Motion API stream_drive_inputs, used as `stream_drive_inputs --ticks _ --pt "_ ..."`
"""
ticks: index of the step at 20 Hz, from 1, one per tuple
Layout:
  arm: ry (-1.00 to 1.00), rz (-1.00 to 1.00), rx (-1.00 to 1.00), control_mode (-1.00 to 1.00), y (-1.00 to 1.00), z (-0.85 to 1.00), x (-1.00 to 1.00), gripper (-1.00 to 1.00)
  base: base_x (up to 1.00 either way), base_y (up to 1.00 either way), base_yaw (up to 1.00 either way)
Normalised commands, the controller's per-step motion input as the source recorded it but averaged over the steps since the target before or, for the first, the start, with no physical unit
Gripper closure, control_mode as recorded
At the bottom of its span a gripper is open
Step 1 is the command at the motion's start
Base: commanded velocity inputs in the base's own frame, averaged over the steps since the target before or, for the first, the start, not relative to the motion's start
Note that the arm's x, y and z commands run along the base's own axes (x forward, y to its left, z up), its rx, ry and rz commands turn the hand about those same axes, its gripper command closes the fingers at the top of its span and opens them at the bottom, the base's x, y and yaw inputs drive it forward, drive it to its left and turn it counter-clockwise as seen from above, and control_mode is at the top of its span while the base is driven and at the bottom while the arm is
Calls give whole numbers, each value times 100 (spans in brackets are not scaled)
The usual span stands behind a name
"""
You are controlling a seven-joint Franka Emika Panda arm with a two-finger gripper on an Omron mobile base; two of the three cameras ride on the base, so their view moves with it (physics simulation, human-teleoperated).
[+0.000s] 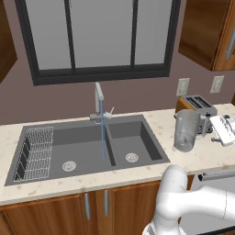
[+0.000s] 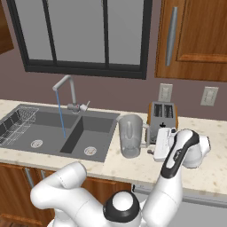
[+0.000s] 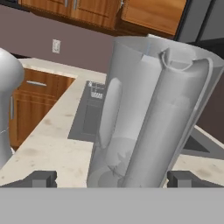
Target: Turn on the sink faucet and place the jug under the water for a few seconds to fill it up.
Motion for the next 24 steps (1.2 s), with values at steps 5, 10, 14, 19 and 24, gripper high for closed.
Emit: stream_drive_inputs --ticks 5,10,14,19,24 --pt "0 0 0 -100 0 0 0 -100 0 0 0" --pt "0 0 0 -100 0 0 0 -100 0 0 0" --pt "2 0 0 -100 0 0 0 -100 0 0 0" --pt "0 3 0 -100 -9 0 9 -100 0 0 0" --pt "1 2 0 -100 -14 0 13 -100 0 0 0"
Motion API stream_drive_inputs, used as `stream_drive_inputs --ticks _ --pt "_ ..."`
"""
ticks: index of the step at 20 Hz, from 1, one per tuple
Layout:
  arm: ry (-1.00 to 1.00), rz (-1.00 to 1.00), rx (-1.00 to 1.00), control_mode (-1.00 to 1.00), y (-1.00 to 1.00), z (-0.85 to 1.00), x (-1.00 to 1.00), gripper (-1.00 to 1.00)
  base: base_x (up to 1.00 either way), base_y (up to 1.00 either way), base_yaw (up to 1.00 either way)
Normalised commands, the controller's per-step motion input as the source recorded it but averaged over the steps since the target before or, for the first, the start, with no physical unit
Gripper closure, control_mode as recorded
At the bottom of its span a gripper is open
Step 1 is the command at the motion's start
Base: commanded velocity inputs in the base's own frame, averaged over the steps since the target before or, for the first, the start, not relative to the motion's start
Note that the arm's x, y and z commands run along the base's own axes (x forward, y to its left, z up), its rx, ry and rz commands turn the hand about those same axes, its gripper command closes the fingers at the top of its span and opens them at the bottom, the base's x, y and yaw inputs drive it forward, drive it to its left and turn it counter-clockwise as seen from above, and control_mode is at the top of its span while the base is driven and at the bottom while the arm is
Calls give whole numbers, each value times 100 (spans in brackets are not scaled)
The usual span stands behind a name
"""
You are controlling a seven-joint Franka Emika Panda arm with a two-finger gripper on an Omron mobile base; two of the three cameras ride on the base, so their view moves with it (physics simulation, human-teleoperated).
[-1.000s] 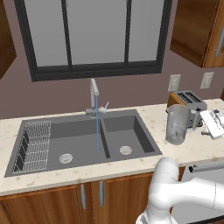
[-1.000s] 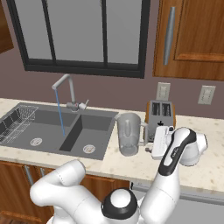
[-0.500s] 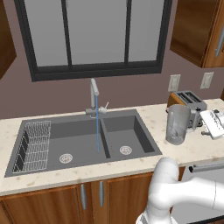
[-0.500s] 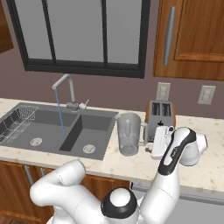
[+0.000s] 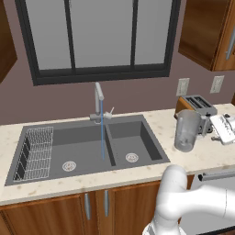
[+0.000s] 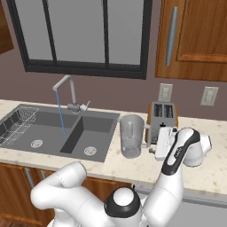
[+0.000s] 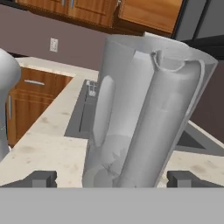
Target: Turn on the sink faucet and place the jug under the water for a few seconds to fill it up.
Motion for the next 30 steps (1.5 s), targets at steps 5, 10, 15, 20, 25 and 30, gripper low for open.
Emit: stream_drive_inputs --ticks 5,10,15,20,25,30 --pt "2 0 0 -100 -8 0 15 -100 0 0 0" --pt "2 0 0 -100 0 0 3 -100 0 0 0" --pt "0 0 0 -100 15 0 -12 -100 0 0 0" --pt "0 0 0 -100 30 0 -26 -100 0 0 0" --pt "4 0 0 -100 45 0 -8 -100 0 0 0" --pt "7 0 0 -100 44 2 -1 -100 0 0 0"
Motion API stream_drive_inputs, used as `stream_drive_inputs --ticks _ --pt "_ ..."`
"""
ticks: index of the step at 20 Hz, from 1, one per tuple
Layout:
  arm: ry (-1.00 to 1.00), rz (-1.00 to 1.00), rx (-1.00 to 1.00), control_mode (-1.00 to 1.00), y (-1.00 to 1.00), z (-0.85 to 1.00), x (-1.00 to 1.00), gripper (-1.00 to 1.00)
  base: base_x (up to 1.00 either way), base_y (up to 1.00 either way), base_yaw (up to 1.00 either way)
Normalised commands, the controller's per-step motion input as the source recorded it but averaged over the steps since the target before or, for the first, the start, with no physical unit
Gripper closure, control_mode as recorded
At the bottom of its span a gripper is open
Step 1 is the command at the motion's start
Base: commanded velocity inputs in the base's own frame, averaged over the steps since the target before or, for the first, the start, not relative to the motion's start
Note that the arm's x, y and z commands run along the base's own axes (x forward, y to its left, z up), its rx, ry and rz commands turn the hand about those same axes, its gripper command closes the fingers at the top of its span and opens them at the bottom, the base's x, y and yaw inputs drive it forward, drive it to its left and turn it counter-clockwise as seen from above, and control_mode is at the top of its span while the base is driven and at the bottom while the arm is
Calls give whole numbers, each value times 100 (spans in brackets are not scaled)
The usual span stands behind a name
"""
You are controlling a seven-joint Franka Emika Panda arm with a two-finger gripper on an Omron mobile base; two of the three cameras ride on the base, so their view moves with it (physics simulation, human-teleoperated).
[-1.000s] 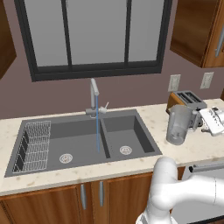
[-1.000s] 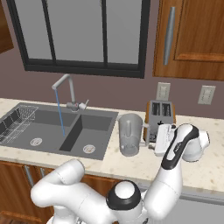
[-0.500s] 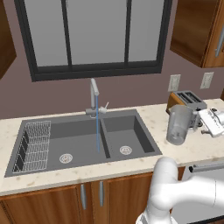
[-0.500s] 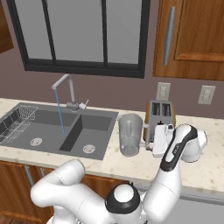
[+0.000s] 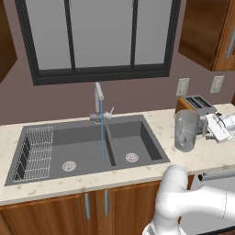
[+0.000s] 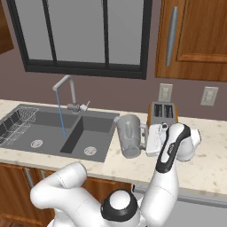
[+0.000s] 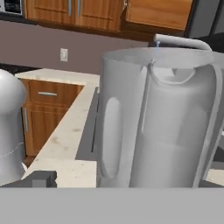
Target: Turn on the sink faucet and place the jug under the water for a few seconds to fill it up.
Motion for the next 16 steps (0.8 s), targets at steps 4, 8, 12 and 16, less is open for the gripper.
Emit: stream_drive_inputs --ticks 4,8,12,16 --pt "8 0 0 -100 41 2 0 -100 0 0 0" --pt "7 0 0 -100 29 1 -1 -100 0 0 0" --pt "10 0 0 -100 18 0 -1 -100 0 0 0" --pt "8 -2 0 -100 10 0 -9 100 0 0 0"
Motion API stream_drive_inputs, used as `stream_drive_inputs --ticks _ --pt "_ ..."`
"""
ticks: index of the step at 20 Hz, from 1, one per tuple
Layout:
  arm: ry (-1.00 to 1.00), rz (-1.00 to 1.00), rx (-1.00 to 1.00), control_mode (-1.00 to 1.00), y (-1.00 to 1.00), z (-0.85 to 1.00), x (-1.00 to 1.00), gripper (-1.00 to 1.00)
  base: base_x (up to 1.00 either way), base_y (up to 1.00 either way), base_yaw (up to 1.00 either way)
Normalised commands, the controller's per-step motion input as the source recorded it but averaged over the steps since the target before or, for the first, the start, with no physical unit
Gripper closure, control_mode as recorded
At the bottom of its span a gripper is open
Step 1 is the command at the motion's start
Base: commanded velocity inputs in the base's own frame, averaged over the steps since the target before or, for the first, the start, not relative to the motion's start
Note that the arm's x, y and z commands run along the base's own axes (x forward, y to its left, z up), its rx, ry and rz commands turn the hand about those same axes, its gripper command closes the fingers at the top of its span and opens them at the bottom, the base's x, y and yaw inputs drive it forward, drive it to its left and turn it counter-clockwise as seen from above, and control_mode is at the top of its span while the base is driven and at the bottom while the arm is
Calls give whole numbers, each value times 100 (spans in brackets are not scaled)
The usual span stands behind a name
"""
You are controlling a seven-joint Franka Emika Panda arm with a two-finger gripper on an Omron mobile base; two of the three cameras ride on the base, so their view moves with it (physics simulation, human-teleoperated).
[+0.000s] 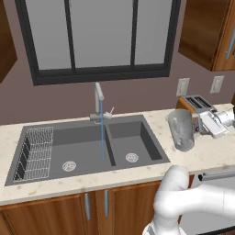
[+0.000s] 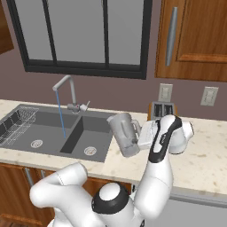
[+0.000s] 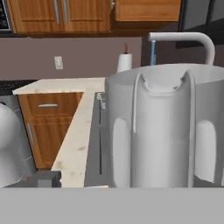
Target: Turn on the sink faucet and place the jug under the water for a few seconds to fill it up.
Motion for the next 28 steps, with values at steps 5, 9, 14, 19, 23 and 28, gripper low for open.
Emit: stream_drive_inputs --ticks 5,9,14,19,23,28 --pt "2 -2 0 -100 9 0 -11 100 0 0 0" --pt "0 -1 0 -100 7 0 -17 100 0 0 0" --pt "0 -3 0 -100 11 0 -29 100 0 0 0" --pt "0 -4 0 -100 19 4 -29 100 0 0 0" --pt "0 -2 0 -100 25 26 -18 100 0 0 0" --pt "0 0 0 -100 53 29 -7 100 0 0 0"
